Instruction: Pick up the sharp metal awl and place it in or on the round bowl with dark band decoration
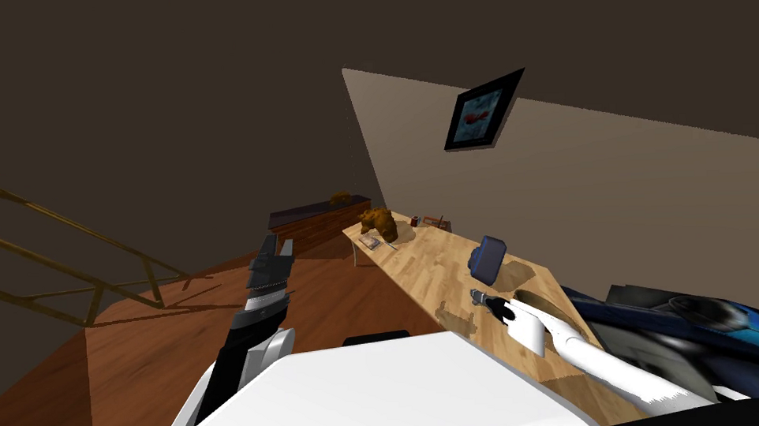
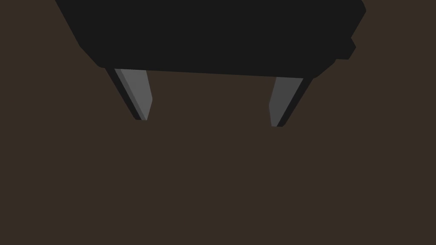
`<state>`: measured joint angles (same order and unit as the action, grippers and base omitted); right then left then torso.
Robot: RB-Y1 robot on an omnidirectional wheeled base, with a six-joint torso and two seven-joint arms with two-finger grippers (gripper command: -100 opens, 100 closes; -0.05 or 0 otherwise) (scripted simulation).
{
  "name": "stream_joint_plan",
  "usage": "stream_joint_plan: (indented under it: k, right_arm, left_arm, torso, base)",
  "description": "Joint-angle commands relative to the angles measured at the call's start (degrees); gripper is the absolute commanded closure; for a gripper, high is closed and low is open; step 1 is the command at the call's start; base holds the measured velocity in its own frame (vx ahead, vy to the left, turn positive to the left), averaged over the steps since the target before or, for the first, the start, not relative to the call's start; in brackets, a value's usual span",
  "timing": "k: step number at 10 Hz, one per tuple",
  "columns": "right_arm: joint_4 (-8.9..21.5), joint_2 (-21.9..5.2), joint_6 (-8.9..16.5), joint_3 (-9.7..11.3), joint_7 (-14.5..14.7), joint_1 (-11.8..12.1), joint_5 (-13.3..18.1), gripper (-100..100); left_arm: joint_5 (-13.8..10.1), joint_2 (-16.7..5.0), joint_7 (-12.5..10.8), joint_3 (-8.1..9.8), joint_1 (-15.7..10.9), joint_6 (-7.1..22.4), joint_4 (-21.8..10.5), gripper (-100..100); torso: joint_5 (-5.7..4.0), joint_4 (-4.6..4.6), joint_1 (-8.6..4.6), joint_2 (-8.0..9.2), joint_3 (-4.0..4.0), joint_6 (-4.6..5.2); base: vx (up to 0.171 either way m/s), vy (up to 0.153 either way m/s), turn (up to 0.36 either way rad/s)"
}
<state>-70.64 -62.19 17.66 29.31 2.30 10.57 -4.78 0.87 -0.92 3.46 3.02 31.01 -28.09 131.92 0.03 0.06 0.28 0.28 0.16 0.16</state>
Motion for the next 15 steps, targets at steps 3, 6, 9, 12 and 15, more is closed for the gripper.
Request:
stream_joint_plan:
  k: [3, 6, 9, 12, 15]
  right_arm:
    - [-1.0, -1.0, 0.4, 0.5, -0.3, 0.0, -0.6, 0]
    - [-4.4, -2.9, 3.4, 0.8, -3.5, 2.7, -4.4, 100]
    - [-7.0, -5.6, 6.1, 1.1, -7.0, 5.6, -8.6, 100]
    - [-8.0, -7.4, 7.4, 1.2, -9.3, 7.5, -11.2, 100]
    - [-8.5, -11.4, 7.9, 1.6, -11.7, 9.4, -14.8, 100]
  left_arm:
    - [0.0, 0.0, 0.0, 0.00, 0.0, 0.0, 0.0, 0]
    - [0.0, 0.0, 0.0, 0.00, 0.0, 0.0, 0.0, 0]
    - [0.0, 0.0, 0.0, 0.00, 0.0, 0.0, 0.0, 0]
    - [0.0, 0.0, 0.0, 0.00, 0.0, 0.0, 0.0, 0]
    - [0.0, 0.0, 0.0, 0.01, 0.0, 0.0, 0.0, 0]
  torso:
    - [-0.02, -0.01, -0.06, -0.07, -0.04, -0.04]
    - [-0.04, 0.06, -0.09, 0.45, 0.24, 0.05]
    - [-0.07, 0.07, -0.43, 0.81, 0.42, 0.15]
    - [-0.10, 0.02, -0.44, 0.54, 0.27, 0.12]
    - [-0.09, 0.00, -0.69, 0.24, 0.11, 0.07]
  base:
    - [-0.016, 0.032, -0.021]
    - [-0.171, 0.022, 0.079]
    - [-0.226, -0.050, 0.099]
    - [-0.163, -0.046, 0.077]
    - [-0.116, -0.101, 0.131]
